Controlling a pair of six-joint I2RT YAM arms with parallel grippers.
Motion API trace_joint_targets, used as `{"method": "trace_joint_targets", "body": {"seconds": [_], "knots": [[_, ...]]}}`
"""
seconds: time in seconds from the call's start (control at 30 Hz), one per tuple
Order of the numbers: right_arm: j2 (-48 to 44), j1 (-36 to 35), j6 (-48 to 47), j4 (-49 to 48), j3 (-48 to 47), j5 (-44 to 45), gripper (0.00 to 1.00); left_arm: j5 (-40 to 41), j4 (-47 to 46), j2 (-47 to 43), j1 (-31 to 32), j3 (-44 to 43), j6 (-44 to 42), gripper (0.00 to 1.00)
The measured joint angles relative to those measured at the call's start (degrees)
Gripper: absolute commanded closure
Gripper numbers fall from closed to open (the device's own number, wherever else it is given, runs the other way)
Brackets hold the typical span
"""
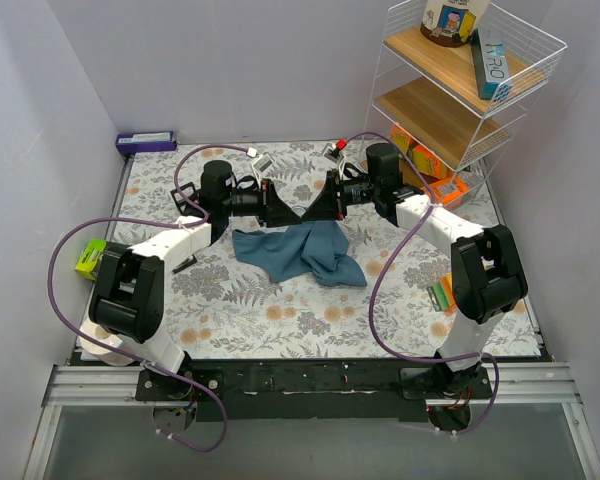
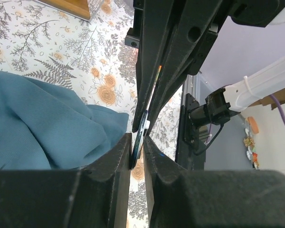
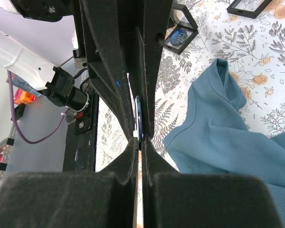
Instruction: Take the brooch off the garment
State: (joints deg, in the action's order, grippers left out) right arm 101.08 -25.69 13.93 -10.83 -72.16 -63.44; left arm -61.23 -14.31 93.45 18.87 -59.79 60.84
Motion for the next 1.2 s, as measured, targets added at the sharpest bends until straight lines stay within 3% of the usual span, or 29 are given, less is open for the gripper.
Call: {"method": "trace_joint_targets", "body": {"seconds": [0.23, 0.4, 0.73, 1.2], "knots": [[-0.5, -0.2, -2.7, 0.4, -0.1, 0.4, 0.99, -0.2, -2.1, 0.6, -0.5, 0.1, 5.4, 0.86], [-0.5, -0.7, -6.2, 2.6, -0.6, 1.0, 0.99, -0.3, -4.6, 1.0, -1.0, 1.4, 9.4, 0.81], [-0.6, -1.0, -8.2, 4.1, -1.2, 2.0, 0.99, 0.9, -4.1, 1.0, -1.3, 1.5, 9.9, 0.78], [-0.6, -1.0, -7.2, 2.9, -2.0, 5.1, 0.99, 7.5, 5.2, -0.4, -1.0, -2.9, -1.7, 0.76]]}}
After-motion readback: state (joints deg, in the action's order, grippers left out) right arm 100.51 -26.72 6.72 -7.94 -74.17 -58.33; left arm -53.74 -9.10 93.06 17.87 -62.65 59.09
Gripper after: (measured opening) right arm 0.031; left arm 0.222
